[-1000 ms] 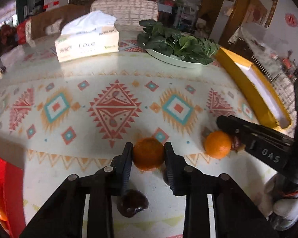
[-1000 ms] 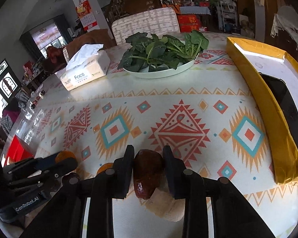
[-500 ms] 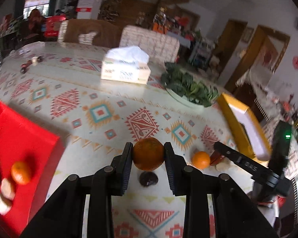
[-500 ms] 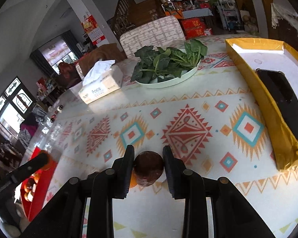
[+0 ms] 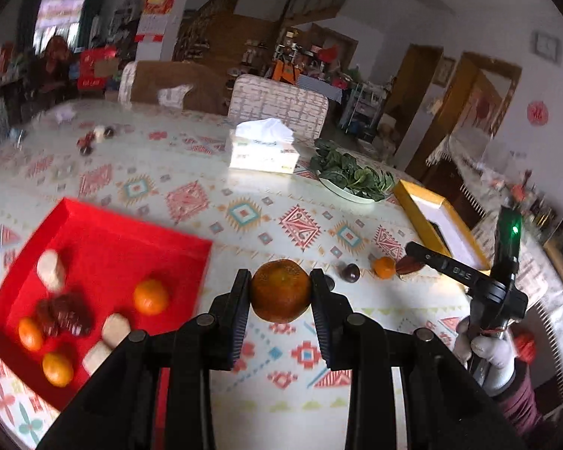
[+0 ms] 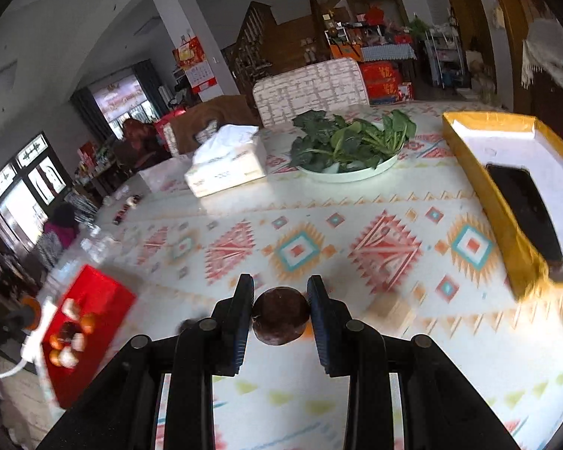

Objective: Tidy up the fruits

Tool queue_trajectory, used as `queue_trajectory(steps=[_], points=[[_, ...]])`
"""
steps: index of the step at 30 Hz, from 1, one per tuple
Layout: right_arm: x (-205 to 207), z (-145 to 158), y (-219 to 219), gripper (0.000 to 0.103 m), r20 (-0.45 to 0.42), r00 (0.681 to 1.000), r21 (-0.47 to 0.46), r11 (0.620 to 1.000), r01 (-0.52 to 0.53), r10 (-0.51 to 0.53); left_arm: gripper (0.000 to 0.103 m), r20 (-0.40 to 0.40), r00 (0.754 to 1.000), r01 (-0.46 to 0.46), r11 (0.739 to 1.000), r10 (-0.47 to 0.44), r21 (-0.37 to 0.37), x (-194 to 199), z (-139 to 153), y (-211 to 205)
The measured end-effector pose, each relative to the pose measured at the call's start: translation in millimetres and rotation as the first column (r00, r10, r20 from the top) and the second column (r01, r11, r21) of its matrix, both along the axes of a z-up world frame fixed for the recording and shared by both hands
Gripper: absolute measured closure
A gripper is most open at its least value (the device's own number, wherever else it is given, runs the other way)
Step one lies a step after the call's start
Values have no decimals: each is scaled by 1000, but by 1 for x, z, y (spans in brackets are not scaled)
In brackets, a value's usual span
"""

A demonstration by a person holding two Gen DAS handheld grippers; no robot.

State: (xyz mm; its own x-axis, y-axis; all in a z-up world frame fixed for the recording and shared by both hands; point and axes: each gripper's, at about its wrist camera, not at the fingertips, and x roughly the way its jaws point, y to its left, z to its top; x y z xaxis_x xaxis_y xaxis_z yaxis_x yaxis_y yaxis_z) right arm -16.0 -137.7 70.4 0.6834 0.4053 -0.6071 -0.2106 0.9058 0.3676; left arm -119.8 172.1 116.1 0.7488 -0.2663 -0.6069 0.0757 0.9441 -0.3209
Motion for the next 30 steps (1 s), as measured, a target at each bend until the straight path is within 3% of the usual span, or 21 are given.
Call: queue_trajectory(steps=[4, 7, 14, 20, 25, 30], points=[[-21, 20, 17, 71, 8, 999, 34, 998, -46, 46, 72, 34, 995, -91, 994, 93, -52, -22, -11, 34], [-31, 38, 41, 71, 30, 994, 34, 994, -103, 102, 72, 15, 987, -159, 981, 161, -109, -31, -24, 61], [-27, 45, 126, 71, 4, 955, 85, 952, -294, 295, 72, -30, 957, -290, 951, 289, -106, -32, -43, 109], [-21, 29, 202, 71, -28, 907, 63, 906, -418, 420, 72, -56, 945, -327, 938, 322, -112, -34, -57, 134], [-25, 0, 218, 67, -99, 876, -36, 878, -478, 472, 72, -80, 938, -345, 932, 338, -106, -29, -71, 147], [-43, -32, 222, 62, -177, 822, -28, 833, -553, 541, 72, -120, 929, -363, 926, 350, -106, -21, -85, 155]])
